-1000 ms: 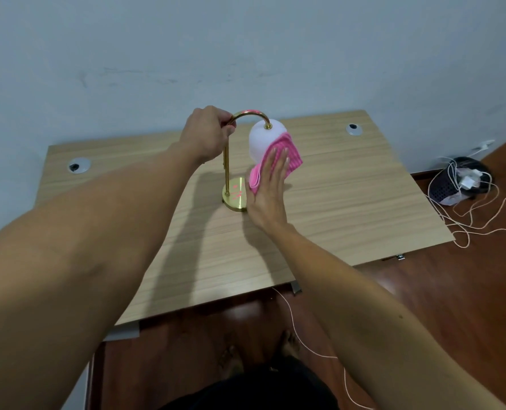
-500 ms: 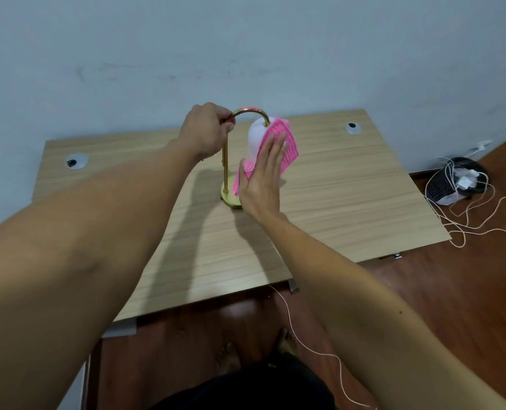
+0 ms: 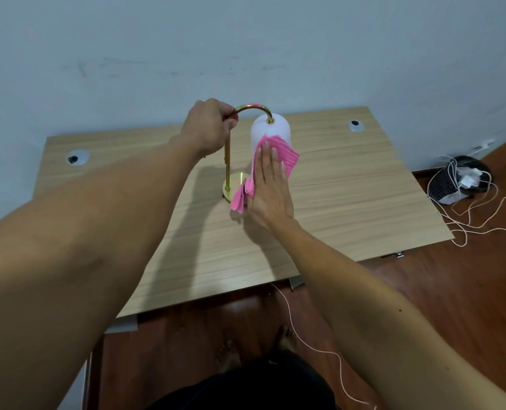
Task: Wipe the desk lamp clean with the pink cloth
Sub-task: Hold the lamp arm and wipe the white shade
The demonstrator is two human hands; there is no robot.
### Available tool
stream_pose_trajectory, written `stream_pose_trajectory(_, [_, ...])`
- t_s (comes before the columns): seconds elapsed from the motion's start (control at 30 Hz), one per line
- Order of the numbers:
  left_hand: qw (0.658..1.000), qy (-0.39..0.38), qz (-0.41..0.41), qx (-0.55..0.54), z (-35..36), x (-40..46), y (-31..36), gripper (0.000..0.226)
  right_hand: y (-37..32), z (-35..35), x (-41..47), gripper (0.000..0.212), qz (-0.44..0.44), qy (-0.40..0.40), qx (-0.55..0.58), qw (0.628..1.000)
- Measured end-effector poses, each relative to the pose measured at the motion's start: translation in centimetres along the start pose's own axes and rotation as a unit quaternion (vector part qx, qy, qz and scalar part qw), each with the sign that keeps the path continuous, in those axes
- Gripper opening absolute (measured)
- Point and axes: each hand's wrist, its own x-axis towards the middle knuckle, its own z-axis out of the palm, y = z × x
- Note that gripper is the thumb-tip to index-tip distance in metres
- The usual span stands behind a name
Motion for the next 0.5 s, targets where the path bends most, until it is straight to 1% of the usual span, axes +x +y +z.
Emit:
stream_pose_trajectory(0.07, [1.0,0.0,-0.001,0.0,0.0,0.0,0.0,0.018,1.2,0.7,-0.9,0.091,-0.028,-0.037,-0.039,0.998])
stream_pose_trajectory(0.1, [1.0,0.0,-0.001,0.0,0.0,-0.1,0.0,0.017,1.4,0.7,-1.1,0.091,-0.029,-0.039,-0.032,0.998])
stream_pose_trajectory(0.2, [1.0,0.0,-0.003,-0.005,-0.1,-0.1,0.0,0.017,0.0,-0.1,-0.4,0.094,0.014,-0.004,0.044,0.999])
stream_pose_trajectory(0.23, [1.0,0.0,-0.005,-0.005,-0.1,-0.1,0.0,0.017,-0.5,-0.4,0.1,0.091,0.02,0.005,0.053,0.998])
stream_pose_trajectory(0.3, [1.0,0.0,-0.008,-0.007,-0.1,0.0,0.1,0.017,-0.9,-0.6,0.9,0.084,0.002,0.001,0.02,1.0])
stream_pose_trajectory(0.37, [1.0,-0.002,-0.004,-0.003,-0.2,0.0,0.1,0.017,-0.1,-0.6,1.0,0.086,-0.042,-0.06,-0.03,0.997])
stream_pose_trajectory(0.43, [1.0,-0.004,0.003,0.003,-0.3,0.0,0.0,0.017,1.0,-0.4,0.4,0.081,-0.074,-0.149,-0.069,0.984])
stream_pose_trajectory(0.47, [1.0,-0.004,0.003,0.003,-0.2,0.0,-0.1,0.017,1.6,-0.3,-0.1,0.079,-0.059,-0.182,-0.064,0.979])
stream_pose_trajectory(0.5, [1.0,-0.004,0.003,0.003,-0.1,0.0,-0.1,0.017,1.9,-0.7,-0.6,0.078,-0.024,-0.204,-0.032,0.978])
